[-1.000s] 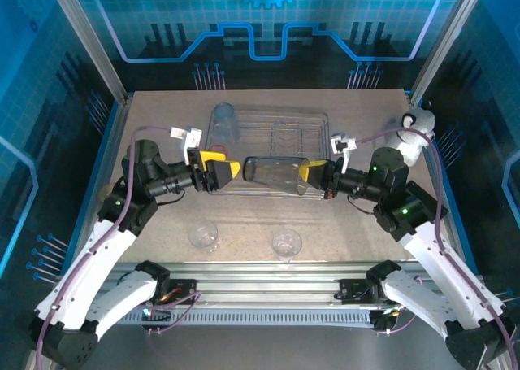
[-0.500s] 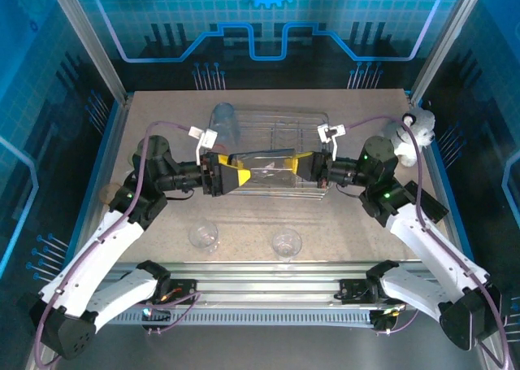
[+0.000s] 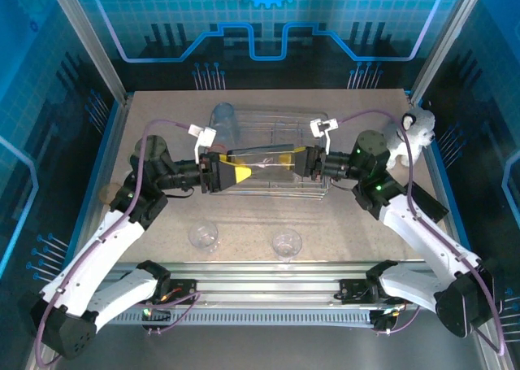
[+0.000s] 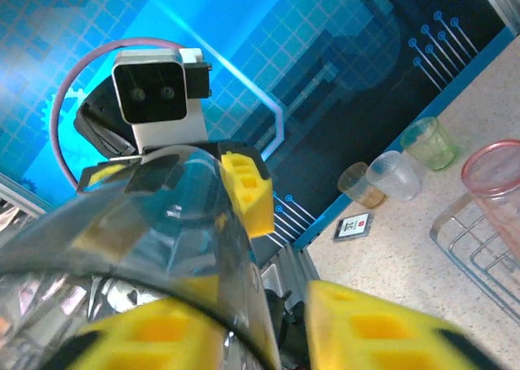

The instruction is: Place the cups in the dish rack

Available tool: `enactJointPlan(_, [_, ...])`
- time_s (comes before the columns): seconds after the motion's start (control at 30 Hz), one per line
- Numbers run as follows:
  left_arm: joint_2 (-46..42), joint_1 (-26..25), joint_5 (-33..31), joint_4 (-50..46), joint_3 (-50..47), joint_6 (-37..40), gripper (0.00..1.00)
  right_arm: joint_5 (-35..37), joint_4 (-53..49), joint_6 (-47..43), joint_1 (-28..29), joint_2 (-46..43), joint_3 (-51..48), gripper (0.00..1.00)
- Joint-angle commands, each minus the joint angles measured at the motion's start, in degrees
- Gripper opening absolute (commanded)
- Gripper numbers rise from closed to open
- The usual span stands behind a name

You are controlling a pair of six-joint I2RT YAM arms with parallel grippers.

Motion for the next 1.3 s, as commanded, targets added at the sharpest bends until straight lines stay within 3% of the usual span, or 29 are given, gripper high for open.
enactJointPlan(0.0, [-0.35,-0.24,-3.71,-1.9,0.25,3.12,0.19,3.85,-11.62,-6.29,0.8,-0.68,3.89,0.56])
enactJointPlan(0.1, [-1.24,-0.28,-11.91,-9.18,1.59,7.11,0.12,15.71,-31.72,-16.56,1.09,-1.48,8.98,0.61])
enactJointPlan(0.17, [-1.29,-0.31,-20.27,-16.39,3.55,10.34,0.08,30.12,-46.71,-21.23,1.46,-1.02,12.6,0.6])
enactJointPlan(0.27, [0.05,-0.63,-32.08,-26.17,6.77,13.82,0.01,50.17,-60.62,-22.48,0.9,0.74,15.38,0.57])
enactJointPlan(0.37, [1.9,-1.31,-37.6,-32.41,9.72,15.92,0.0,61.24,-67.22,-22.78,-0.42,2.8,15.49,0.57])
enactJointPlan(0.5, [3.84,-3.12,-42.93,-37.01,12.7,17.1,0.0,63.29,-68.9,-23.35,-3.75,6.37,14.08,0.56])
enactJointPlan(0.7, [6.41,-3.91,-46.38,-40.66,15.78,17.16,0.0,62.68,-62.16,-24.74,-6.07,11.63,10.17,0.53])
enactJointPlan(1.1, [12.71,-3.97,-52.4,-49.21,23.18,17.8,0.0,59.98,-55.37,-30.36,-6.22,22.64,12.3,0.26])
enactJointPlan(1.27, [16.24,-3.98,-53.13,-51.4,27.16,18.23,0.0,58.92,-56.29,-31.1,-5.82,24.94,13.36,0.07])
